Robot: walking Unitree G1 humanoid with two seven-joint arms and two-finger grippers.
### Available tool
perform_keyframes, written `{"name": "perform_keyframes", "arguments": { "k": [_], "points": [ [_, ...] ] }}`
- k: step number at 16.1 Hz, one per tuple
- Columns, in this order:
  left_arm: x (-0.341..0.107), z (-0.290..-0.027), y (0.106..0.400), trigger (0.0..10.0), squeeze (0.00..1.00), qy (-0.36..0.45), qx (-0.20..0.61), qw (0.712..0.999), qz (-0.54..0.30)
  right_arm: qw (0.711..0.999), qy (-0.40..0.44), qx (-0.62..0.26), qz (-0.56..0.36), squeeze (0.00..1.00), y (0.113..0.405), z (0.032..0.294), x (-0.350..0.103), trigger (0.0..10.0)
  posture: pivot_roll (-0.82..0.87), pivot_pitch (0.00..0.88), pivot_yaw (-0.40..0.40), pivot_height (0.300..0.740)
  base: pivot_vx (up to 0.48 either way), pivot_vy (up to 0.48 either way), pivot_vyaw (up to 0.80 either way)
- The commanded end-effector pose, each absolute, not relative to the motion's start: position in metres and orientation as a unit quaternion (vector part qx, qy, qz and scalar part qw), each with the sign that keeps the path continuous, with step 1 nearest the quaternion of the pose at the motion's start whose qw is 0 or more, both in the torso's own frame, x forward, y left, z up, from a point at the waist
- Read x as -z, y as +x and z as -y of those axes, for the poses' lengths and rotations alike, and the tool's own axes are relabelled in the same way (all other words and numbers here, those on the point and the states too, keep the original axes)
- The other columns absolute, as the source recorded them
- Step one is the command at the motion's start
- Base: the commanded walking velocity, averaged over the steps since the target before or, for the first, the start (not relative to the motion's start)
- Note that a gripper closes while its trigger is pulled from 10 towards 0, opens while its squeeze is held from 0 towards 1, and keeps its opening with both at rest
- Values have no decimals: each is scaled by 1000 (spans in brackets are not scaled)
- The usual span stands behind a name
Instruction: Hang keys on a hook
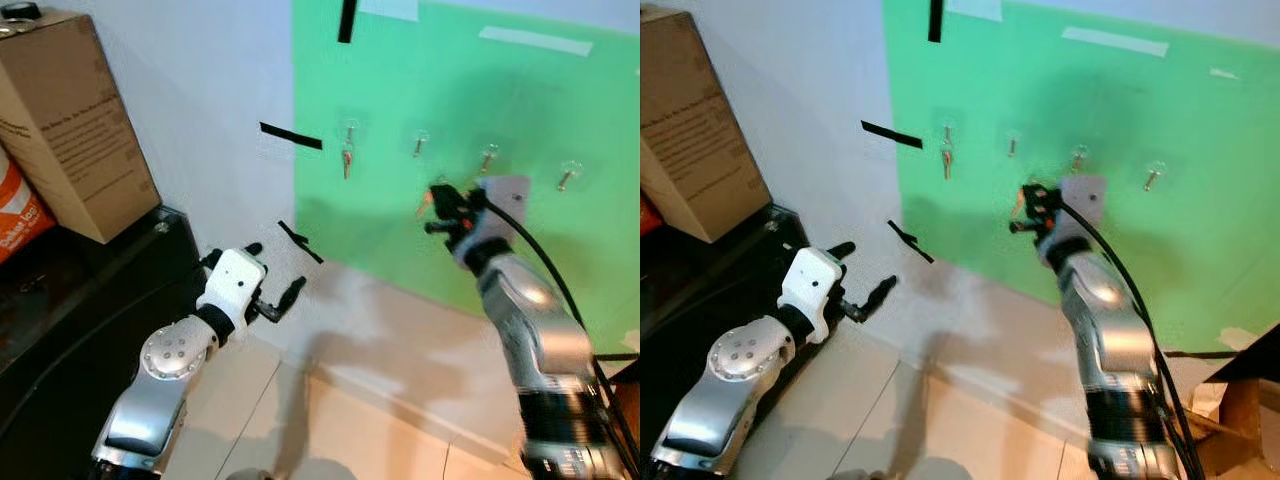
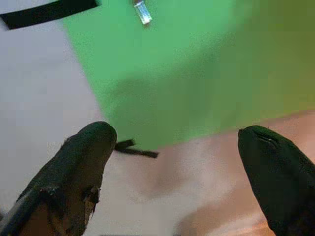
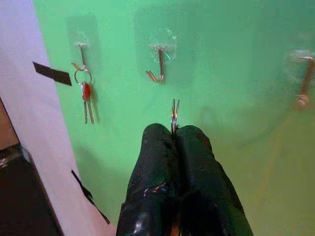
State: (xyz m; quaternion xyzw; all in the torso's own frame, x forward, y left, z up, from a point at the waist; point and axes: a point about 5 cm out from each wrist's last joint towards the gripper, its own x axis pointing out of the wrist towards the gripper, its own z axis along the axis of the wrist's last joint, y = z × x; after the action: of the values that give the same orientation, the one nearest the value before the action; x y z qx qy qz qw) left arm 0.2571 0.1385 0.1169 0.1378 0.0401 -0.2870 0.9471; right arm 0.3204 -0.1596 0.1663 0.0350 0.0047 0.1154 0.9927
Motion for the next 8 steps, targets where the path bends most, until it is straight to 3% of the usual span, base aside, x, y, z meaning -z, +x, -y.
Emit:
{"name": "perform_keyframes", "arguments": {
  "k": [1,4,8],
  "points": [
    [-122,-133,257,10000,537,140,308,940,-34,991,42,-124,9,0,325,157,-174,10000,32,0,0,740,0,0,0],
    [-128,-124,248,10000,533,119,366,923,-34,985,50,-166,6,0,328,146,-177,10000,37,0,-6,740,0,0,0],
    [-132,-123,246,10000,529,102,378,920,-31,982,74,-175,13,0,331,140,-181,10000,38,0,-8,740,0,0,0]
  ]
}}
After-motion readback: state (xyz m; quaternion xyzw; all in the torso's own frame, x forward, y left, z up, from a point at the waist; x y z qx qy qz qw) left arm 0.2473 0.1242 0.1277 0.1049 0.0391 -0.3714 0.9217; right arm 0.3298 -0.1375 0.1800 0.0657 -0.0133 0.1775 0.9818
